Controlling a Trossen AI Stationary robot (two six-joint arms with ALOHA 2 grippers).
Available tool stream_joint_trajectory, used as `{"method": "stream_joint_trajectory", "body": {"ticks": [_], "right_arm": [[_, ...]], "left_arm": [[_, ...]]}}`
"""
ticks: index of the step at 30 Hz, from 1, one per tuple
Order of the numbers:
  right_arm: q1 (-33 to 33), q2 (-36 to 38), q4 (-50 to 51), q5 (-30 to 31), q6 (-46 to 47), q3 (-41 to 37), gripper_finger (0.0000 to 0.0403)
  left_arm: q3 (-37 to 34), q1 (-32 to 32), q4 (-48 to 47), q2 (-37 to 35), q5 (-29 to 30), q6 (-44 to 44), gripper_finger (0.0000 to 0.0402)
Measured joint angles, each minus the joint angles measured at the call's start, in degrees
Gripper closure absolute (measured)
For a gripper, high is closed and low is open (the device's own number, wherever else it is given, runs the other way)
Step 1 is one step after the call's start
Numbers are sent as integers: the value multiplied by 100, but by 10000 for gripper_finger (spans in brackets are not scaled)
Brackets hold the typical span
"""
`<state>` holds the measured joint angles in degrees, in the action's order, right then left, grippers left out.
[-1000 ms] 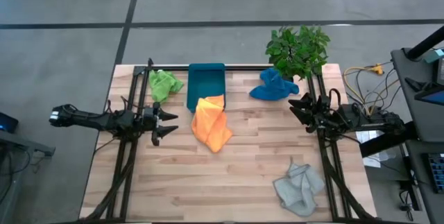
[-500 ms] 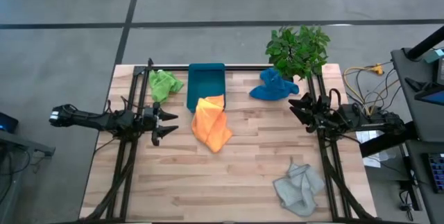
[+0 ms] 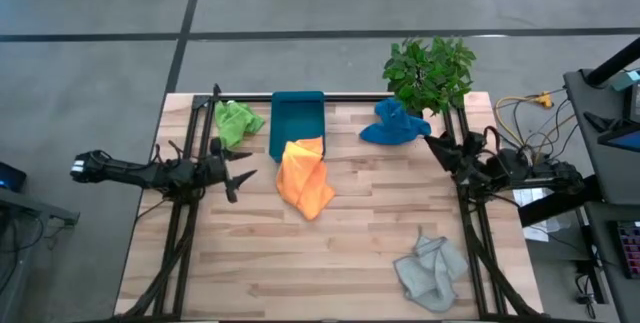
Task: Fold microfiber towels
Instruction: Prepare the grey microfiber cloth
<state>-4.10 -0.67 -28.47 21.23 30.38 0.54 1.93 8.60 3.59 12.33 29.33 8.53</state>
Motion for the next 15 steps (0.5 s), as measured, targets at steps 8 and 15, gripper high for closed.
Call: {"method": "stream_joint_trajectory", "body": {"ticks": [8, 15], "right_arm": [[0, -2, -761, -11, 801, 2, 202], [0, -172, -1833, -22, 1295, 2, 202]], "left_arm": [[-4, 0, 360, -5, -39, -212, 175], [-2, 2, 2420, -10, -80, -3857, 175]]}}
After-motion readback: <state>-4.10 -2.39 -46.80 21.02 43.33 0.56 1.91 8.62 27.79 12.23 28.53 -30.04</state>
